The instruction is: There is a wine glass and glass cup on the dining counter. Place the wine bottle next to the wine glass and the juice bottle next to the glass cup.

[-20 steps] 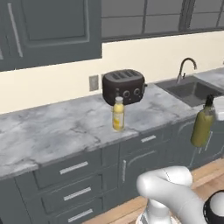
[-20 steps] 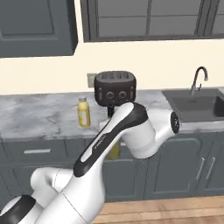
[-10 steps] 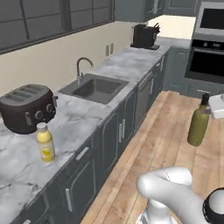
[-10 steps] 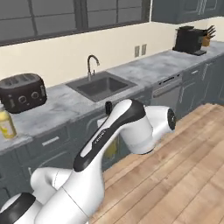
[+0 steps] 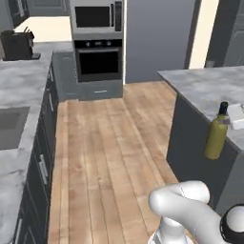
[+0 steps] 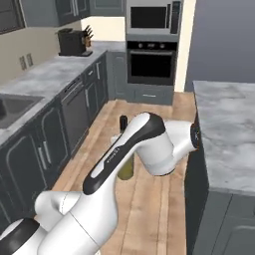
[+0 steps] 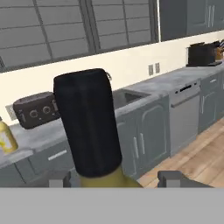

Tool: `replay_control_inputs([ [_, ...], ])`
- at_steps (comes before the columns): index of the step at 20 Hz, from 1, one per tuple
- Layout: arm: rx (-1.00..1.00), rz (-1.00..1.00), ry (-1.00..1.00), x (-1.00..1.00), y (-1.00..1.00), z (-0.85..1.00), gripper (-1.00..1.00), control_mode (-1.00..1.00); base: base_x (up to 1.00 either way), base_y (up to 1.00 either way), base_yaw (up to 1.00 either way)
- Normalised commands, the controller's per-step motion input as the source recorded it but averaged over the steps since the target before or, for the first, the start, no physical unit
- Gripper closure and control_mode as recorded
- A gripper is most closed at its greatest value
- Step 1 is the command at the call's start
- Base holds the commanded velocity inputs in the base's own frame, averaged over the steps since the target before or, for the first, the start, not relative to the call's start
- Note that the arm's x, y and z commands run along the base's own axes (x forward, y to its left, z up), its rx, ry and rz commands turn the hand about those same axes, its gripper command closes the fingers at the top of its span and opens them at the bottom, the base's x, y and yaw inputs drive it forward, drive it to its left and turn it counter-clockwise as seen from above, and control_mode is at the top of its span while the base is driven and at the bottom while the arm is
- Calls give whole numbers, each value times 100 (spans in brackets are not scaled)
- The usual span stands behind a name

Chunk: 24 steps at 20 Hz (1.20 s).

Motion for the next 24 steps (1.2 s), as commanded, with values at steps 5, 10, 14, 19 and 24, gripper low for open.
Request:
replay_control_inputs([
  [5,0,0,0,0,0,0,100,100,7,9,-85],
  [10,0,0,0,0,0,0,100,100,22,20,-62],
  [14,0,0,0,0,0,0,100,100,29,19,-22],
  [19,0,0,0,0,0,0,100,100,65,40,-8],
  [24,0,0,0,0,0,0,100,100,78,43,-8],
])
